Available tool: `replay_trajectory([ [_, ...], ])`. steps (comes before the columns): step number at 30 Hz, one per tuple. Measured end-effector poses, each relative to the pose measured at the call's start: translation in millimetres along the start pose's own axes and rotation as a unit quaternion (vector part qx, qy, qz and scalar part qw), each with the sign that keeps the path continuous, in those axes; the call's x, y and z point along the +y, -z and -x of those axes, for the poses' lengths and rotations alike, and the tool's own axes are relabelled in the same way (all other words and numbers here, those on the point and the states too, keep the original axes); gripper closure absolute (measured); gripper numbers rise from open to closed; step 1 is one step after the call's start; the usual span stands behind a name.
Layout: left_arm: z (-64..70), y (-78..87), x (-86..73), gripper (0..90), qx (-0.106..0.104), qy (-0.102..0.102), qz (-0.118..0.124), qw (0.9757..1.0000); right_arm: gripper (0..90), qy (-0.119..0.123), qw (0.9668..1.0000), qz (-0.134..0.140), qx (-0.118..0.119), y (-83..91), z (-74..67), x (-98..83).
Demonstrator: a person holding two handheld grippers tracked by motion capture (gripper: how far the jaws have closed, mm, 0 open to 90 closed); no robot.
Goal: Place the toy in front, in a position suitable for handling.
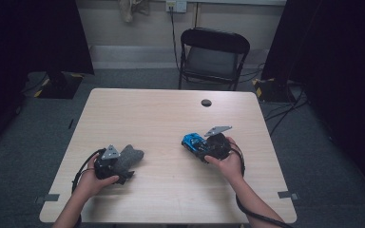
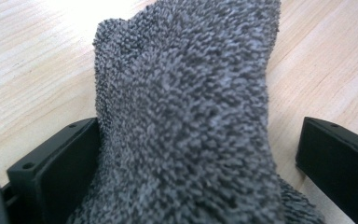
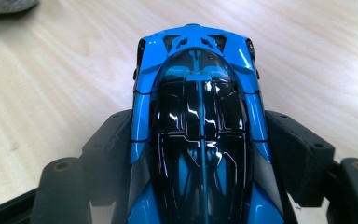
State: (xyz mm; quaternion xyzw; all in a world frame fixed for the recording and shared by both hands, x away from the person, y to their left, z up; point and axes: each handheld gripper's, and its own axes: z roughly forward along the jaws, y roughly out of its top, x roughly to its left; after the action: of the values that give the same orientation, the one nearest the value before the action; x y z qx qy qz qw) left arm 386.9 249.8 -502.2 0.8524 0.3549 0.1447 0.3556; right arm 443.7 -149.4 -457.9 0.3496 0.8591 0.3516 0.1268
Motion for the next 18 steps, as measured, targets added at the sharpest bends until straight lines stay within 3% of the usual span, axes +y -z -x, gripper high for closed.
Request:
replay_trajectory([
  [11,0.1,0.0,0.0,0.0,0.0,0.0,0.0,1.0,28.0,0.025,0.9996,-0.001,0.016,-5.3,-23.5,-6.1],
  [18,0.1,0.0,0.0,0.0,0.0,0.0,0.0,1.0,28.0,0.03,0.9993,0.001,0.022,-10.4,-31.2,-11.7],
])
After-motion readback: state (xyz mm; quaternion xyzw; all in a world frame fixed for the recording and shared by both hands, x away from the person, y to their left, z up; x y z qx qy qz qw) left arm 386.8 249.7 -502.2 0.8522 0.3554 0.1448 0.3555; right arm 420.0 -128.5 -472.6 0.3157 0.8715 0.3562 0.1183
